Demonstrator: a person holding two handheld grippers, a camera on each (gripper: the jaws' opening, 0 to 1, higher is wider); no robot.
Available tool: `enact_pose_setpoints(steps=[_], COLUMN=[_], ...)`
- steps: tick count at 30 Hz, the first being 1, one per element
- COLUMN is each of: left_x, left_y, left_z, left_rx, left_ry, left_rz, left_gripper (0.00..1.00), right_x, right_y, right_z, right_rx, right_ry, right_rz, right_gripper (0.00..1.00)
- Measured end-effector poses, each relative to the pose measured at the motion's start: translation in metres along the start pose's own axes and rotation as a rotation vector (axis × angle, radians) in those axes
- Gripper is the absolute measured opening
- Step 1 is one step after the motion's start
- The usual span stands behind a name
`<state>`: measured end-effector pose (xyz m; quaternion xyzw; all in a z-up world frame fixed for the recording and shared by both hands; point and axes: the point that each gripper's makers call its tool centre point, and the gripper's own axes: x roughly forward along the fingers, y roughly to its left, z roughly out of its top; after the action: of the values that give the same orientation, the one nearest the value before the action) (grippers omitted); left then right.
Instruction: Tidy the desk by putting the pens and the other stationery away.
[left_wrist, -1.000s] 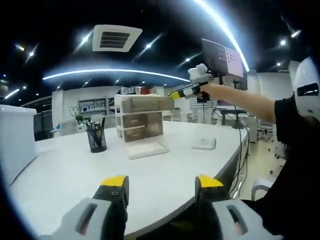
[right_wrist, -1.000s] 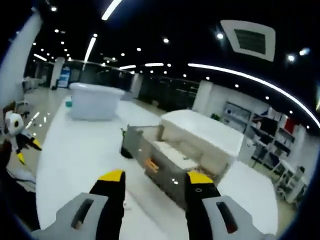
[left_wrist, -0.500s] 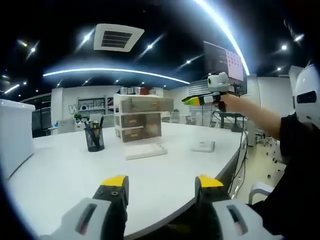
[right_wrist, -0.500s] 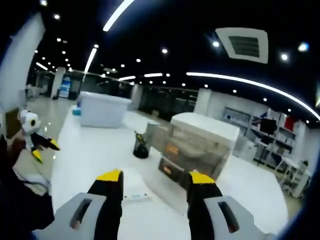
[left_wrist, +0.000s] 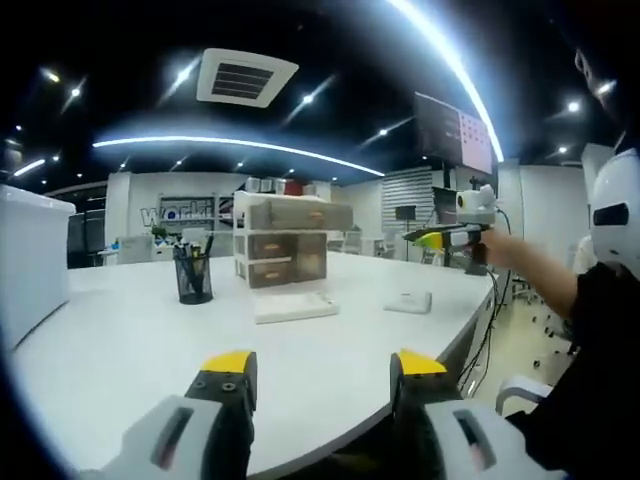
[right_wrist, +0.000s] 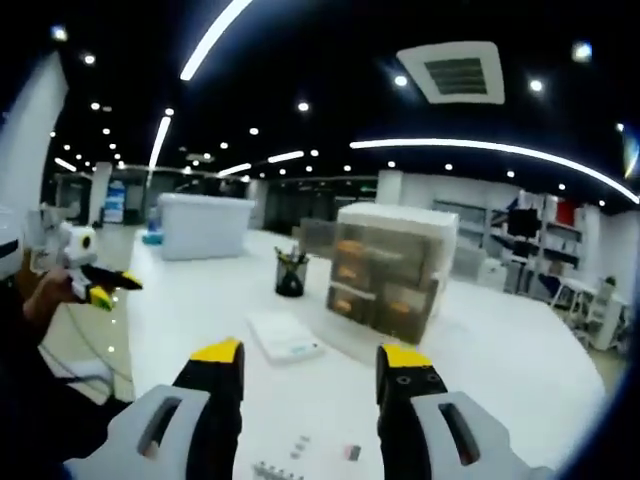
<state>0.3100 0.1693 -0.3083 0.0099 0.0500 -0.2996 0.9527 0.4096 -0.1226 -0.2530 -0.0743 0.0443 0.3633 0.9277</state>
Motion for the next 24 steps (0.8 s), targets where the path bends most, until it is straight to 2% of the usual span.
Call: enact_pose_setpoints(steps=[8,12,17,24], left_x=[0.0,0.001,0.003,0.003], left_y=[0.0,-0.001,-0.001,-0.002], left_z=[-0.002,-0.003,-0.004,-0.003], left_rx=[-0.015,-0.019,-0.02,-0.023], left_ry=[-0.001,0.001,0.005,0.003], left_rz=[-0.005,-0.007,-0.011,-0.015], left_gripper=[0.54,0.54,0.54,0.54], right_x=[-0.029,-0.042,-0.058,-0.073], right_y=[0.007,0.011,0.018,0.032], right_z=[-0.035,-0.047,-0.056,-0.058], right_rx=[0.064,0.097,0.114,0.123], right_ry=[0.006,0.005,0.008,0.005], right_rz=[-0.044,-0.065,-0.086,-0.103], right_gripper=[0.52,0.54,0.56,0.58])
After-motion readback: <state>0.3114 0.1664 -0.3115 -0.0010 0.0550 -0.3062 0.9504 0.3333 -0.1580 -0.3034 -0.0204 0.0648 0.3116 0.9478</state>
